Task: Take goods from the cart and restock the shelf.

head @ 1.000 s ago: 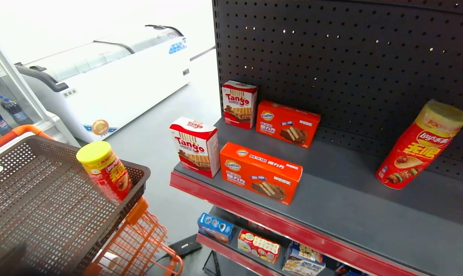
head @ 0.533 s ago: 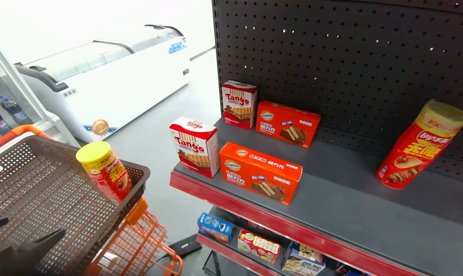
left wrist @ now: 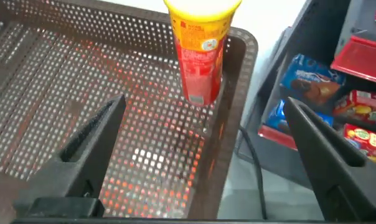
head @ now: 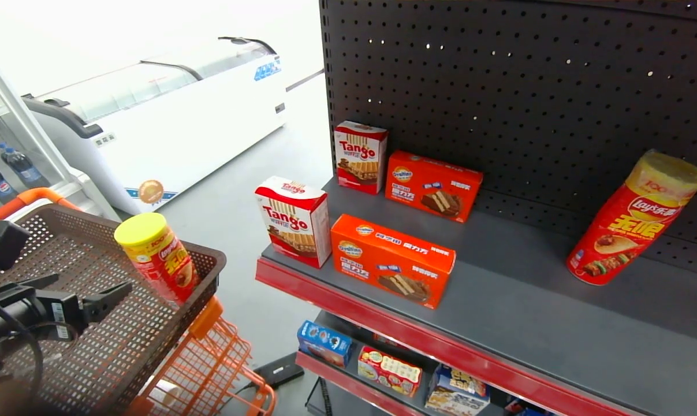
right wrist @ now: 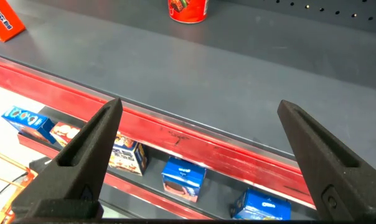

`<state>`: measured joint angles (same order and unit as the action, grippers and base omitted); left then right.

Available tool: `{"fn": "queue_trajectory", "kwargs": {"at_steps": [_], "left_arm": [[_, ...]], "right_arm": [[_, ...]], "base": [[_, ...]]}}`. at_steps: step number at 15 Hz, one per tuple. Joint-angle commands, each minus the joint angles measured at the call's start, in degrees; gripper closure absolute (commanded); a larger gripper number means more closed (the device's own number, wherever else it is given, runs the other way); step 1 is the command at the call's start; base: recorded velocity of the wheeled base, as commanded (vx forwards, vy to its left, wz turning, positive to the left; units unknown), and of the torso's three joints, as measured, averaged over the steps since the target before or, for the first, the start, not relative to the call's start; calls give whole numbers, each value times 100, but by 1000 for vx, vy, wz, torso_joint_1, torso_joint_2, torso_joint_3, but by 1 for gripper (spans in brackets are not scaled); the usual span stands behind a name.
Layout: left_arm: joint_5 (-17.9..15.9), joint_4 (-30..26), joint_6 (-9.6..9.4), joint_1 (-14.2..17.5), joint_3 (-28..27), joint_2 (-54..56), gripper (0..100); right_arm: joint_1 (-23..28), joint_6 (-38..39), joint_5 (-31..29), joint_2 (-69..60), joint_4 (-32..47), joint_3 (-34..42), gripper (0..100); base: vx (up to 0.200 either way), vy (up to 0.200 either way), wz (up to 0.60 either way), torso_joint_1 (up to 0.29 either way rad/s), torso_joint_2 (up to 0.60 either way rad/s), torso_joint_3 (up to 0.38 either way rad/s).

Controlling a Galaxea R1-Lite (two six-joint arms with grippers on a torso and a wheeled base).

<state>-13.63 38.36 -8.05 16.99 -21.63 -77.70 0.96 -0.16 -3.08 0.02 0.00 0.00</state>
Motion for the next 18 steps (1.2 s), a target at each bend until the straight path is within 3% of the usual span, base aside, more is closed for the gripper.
{"fn": "queue_trajectory", "kwargs": {"at_steps": [1, 2, 4, 5, 6, 9, 18], "left_arm": [[1, 743, 40, -21, 220, -940, 0], [9, 1006, 137, -29, 238, -1195, 0], [1, 1639, 550, -100, 185, -1687, 0], [1, 1666, 567, -100, 185, -1704, 0], [-8, 2210, 699, -161, 141, -2109, 0], [-8, 2940, 699, -346, -149, -2768, 0], [1, 3634, 699, -443, -940, -3884, 0]], "right_arm": [[0, -2, 1, -2, 0, 0, 0], [0, -2, 1, -2, 0, 0, 0], [0, -2, 1, -2, 0, 0, 0], [0, -2, 1, -2, 0, 0, 0], [0, -2, 1, -2, 0, 0, 0], [0, -2, 1, -2, 0, 0, 0], [0, -2, 1, -2, 0, 0, 0]], "base": [[0, 0, 0, 0, 0, 0], [0, 0, 0, 0, 0, 0], [0, 0, 0, 0, 0, 0], [0, 0, 0, 0, 0, 0], [0, 0, 0, 0, 0, 0], [0, 0, 0, 0, 0, 0], [0, 0, 0, 0, 0, 0]]}}
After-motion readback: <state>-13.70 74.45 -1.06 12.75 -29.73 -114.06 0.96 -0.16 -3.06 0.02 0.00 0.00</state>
